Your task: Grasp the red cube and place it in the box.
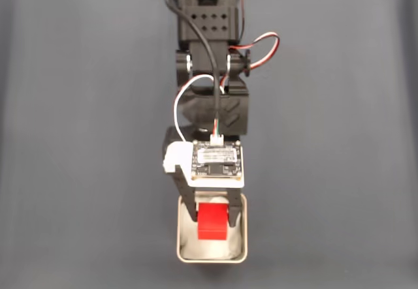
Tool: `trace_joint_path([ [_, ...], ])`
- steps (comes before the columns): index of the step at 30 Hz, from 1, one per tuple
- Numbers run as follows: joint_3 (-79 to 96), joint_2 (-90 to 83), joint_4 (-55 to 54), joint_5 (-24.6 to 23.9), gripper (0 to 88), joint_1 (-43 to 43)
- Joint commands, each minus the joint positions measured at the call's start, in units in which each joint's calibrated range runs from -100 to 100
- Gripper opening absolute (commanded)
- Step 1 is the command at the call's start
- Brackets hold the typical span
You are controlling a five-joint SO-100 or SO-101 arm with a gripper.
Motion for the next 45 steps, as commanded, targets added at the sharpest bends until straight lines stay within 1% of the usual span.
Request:
trace_joint_path([
  [1,-2.9,-0.7,-1.6,0.5,0.9,-0.2],
  [15,-2.9,-0.7,-1.6,0.4,1.0,-0.1],
  [17,-2.9,-0.8,-1.6,0.4,2.6,-0.1],
  [18,-2.9,-0.9,-1.7,0.3,7.8,-0.1],
  [21,-1.9,-1.6,-2.6,0.5,32.5,0.3],
  [23,-1.9,-1.9,-2.6,-0.6,40.0,0.5],
  [25,-1.7,-2.4,-2.2,-0.4,43.7,0.5],
  [29,-0.9,-2.9,-2.6,0.0,46.0,0.6],
  [45,0.5,-4.2,-4.0,0.4,45.7,0.5],
])
